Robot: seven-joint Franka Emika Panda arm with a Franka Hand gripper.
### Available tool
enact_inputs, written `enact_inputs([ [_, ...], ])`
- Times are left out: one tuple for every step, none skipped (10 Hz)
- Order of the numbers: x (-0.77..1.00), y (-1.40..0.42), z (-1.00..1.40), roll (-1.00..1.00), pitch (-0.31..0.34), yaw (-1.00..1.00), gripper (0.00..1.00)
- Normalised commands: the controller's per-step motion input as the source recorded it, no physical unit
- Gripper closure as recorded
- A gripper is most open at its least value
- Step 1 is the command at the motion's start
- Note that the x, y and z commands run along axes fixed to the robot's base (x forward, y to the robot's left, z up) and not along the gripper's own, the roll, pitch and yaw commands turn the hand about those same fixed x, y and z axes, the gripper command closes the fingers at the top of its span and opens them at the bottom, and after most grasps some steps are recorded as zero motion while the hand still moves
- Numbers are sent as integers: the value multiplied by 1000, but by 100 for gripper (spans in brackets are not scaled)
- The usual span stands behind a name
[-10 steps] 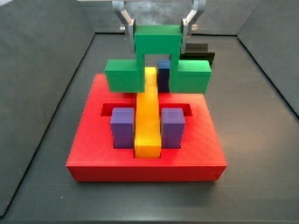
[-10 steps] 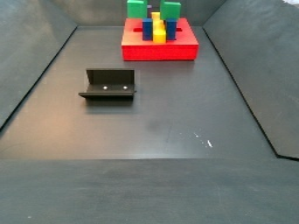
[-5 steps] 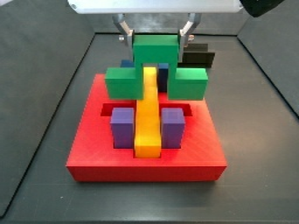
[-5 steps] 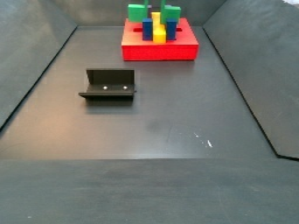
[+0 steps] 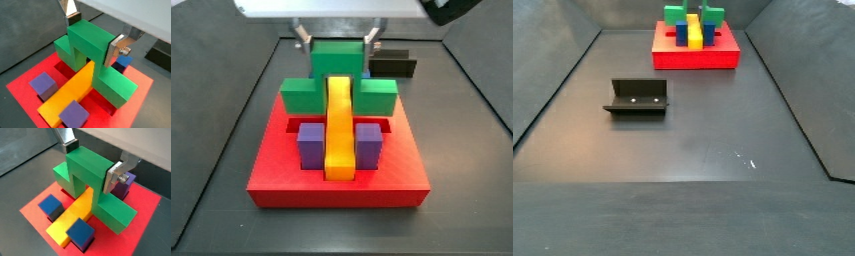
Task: Pick up the green object. Move up. Move to above the board. Insert the green object.
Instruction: Insert the green object.
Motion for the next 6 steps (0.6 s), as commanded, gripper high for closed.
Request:
enact_inputs([
  [-109,0,-66,0,-90,0,100],
  [0,-20,-46,0,-76,83,100],
  [169,-29,-17,0,-67,103,100],
  [240,-46,-23,0,-66,100,100],
  [237,-49,-63,0,-73,89,100],
  [109,-37,-131,0,-76,66,100],
])
